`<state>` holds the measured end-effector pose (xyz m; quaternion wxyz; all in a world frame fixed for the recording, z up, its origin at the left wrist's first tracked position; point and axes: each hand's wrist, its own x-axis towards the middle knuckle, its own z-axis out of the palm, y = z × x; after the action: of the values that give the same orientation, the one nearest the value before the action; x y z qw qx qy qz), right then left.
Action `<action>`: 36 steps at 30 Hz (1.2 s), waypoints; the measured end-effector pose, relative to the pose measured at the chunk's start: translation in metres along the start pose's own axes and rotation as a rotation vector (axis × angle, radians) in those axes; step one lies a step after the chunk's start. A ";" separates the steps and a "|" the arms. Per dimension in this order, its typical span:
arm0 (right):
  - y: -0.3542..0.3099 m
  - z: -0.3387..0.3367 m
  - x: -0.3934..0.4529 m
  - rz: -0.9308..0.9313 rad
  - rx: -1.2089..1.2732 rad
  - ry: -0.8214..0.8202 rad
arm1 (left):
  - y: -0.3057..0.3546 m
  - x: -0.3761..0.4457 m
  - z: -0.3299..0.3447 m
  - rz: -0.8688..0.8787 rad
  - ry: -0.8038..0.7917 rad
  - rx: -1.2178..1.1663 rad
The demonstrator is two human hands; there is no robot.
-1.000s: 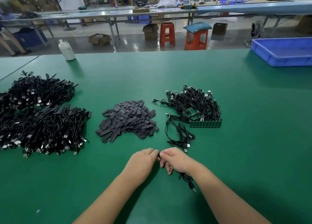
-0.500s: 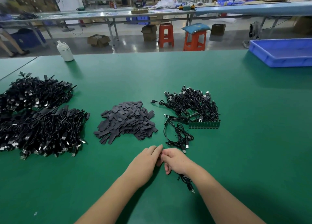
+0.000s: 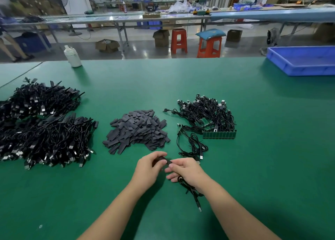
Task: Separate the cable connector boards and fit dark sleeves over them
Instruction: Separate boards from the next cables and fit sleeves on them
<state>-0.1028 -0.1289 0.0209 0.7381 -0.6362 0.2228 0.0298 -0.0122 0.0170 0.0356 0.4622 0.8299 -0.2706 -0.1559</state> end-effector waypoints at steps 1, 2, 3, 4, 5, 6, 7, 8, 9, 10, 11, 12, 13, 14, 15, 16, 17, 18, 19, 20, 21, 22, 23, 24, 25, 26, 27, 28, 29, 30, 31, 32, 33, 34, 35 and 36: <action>-0.004 0.001 -0.001 0.002 0.000 -0.011 | 0.002 0.000 -0.002 0.016 0.022 -0.016; -0.009 0.002 -0.002 -0.006 -0.007 -0.023 | 0.005 0.000 -0.004 0.027 0.056 -0.049; -0.015 0.003 -0.003 -0.018 -0.011 -0.029 | 0.009 0.000 -0.005 0.022 0.091 -0.118; -0.021 0.003 -0.003 -0.033 0.004 -0.027 | 0.013 -0.002 -0.006 -0.007 0.108 -0.219; -0.028 0.004 -0.004 -0.052 0.044 -0.012 | 0.017 -0.004 -0.007 -0.057 0.087 -0.333; -0.034 0.005 -0.003 -0.071 0.112 0.014 | 0.020 -0.007 -0.007 -0.110 0.019 -0.425; -0.040 0.005 -0.002 -0.092 0.203 0.042 | 0.021 -0.010 -0.005 -0.141 -0.082 -0.477; -0.045 0.006 -0.001 -0.113 0.309 0.065 | 0.021 -0.014 -0.003 -0.145 -0.185 -0.487; -0.048 0.006 0.001 -0.134 0.415 0.084 | 0.020 -0.018 0.000 -0.135 -0.259 -0.482; -0.051 0.007 0.003 -0.150 0.503 0.098 | 0.019 -0.021 0.002 -0.122 -0.290 -0.467; -0.052 0.007 0.004 -0.158 0.557 0.108 | 0.018 -0.022 0.003 -0.119 -0.288 -0.464; -0.053 0.008 0.006 -0.161 0.575 0.115 | 0.018 -0.023 0.003 -0.127 -0.268 -0.461; -0.053 0.008 0.008 -0.163 0.550 0.125 | 0.018 -0.022 0.002 -0.137 -0.242 -0.460; -0.052 0.008 0.009 -0.162 0.482 0.144 | 0.018 -0.021 0.000 -0.140 -0.215 -0.442; -0.052 0.007 0.011 -0.166 0.364 0.177 | 0.019 -0.020 -0.004 -0.137 -0.183 -0.420; -0.052 0.005 0.011 -0.181 0.189 0.228 | 0.019 -0.019 -0.008 -0.134 -0.144 -0.389; -0.052 0.001 0.011 -0.207 -0.050 0.297 | 0.018 -0.017 -0.015 -0.137 -0.099 -0.357; -0.050 -0.005 0.011 -0.237 -0.338 0.375 | 0.017 -0.013 -0.025 -0.145 -0.044 -0.311; -0.048 -0.011 0.010 -0.260 -0.633 0.436 | 0.015 -0.008 -0.037 -0.152 0.018 -0.251; -0.044 -0.018 0.009 -0.277 -0.883 0.474 | 0.013 -0.002 -0.051 -0.156 0.081 -0.189; -0.040 -0.024 0.008 -0.295 -1.054 0.495 | 0.011 0.004 -0.068 -0.154 0.141 -0.139; -0.036 -0.031 0.008 -0.306 -1.150 0.496 | 0.009 0.011 -0.085 -0.153 0.199 -0.109; -0.032 -0.036 0.008 -0.303 -1.194 0.488 | 0.007 0.018 -0.104 -0.157 0.259 -0.089; -0.028 -0.041 0.007 -0.291 -1.213 0.478 | 0.004 0.025 -0.123 -0.166 0.322 -0.059; -0.024 -0.045 0.006 -0.276 -1.237 0.465 | 0.000 0.031 -0.143 -0.173 0.384 -0.008; -0.020 -0.048 0.005 -0.262 -1.270 0.450 | -0.005 0.037 -0.163 -0.183 0.447 0.062; -0.016 -0.051 0.003 -0.250 -1.306 0.431 | -0.012 0.042 -0.183 -0.197 0.511 0.139; -0.012 -0.053 0.002 -0.234 -1.333 0.411 | -0.019 0.047 -0.201 -0.224 0.575 0.218; -0.009 -0.054 0.000 -0.215 -1.350 0.397 | -0.028 0.050 -0.216 -0.260 0.632 0.297; -0.006 -0.056 -0.001 -0.201 -1.359 0.390 | -0.038 0.052 -0.229 -0.306 0.675 0.367; -0.004 -0.057 -0.002 -0.197 -1.358 0.392 | -0.049 0.052 -0.239 -0.366 0.694 0.425; -0.002 -0.058 -0.002 -0.202 -1.350 0.402 | -0.060 0.051 -0.247 -0.437 0.680 0.473; -0.003 -0.058 -0.002 -0.215 -1.338 0.418 | -0.070 0.049 -0.251 -0.512 0.645 0.510; -0.004 -0.059 -0.003 -0.226 -1.328 0.434 | -0.078 0.046 -0.253 -0.582 0.605 0.540; -0.005 -0.059 -0.003 -0.231 -1.320 0.443 | -0.083 0.043 -0.252 -0.639 0.578 0.563; -0.006 -0.059 -0.003 -0.233 -1.314 0.444 | -0.086 0.040 -0.250 -0.681 0.572 0.584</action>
<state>-0.1210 -0.1856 0.0223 0.1362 -0.9611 0.2346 -0.0514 0.1734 0.2009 0.0936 0.1906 0.9743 0.1189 0.0174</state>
